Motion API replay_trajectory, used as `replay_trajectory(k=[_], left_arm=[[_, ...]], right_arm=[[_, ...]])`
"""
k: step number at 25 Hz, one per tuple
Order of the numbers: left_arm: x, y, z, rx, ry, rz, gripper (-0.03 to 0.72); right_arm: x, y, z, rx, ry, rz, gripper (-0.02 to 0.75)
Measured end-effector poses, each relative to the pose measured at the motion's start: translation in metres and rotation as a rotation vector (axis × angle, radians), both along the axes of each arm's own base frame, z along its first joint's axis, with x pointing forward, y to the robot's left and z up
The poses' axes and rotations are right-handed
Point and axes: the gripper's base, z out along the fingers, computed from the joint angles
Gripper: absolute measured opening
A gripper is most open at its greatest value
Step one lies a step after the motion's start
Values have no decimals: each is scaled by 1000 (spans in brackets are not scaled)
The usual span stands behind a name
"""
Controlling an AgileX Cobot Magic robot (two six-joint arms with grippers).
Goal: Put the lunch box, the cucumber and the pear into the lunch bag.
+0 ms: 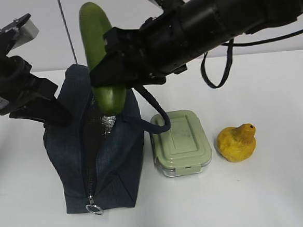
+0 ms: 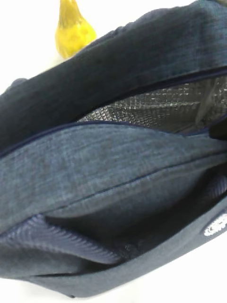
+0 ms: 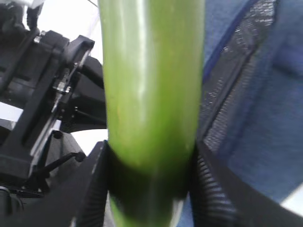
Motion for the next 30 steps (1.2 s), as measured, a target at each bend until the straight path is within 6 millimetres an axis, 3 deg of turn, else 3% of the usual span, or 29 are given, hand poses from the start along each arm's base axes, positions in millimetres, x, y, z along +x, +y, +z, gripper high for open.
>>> replay_trajectory(k=[8, 16, 21, 30], left_arm=[[0, -1, 0, -11, 2, 4, 15], [0, -1, 1, -14, 2, 6, 15], [0, -1, 1, -20, 1, 9, 15], [-3, -1, 8, -28, -20, 10, 14]], right_arm=[[0, 28, -29, 14, 71, 23, 339], [7, 20, -66, -239, 95, 37, 339], [8, 13, -73, -356, 89, 16, 339], [8, 11, -75, -395, 106, -5, 339]])
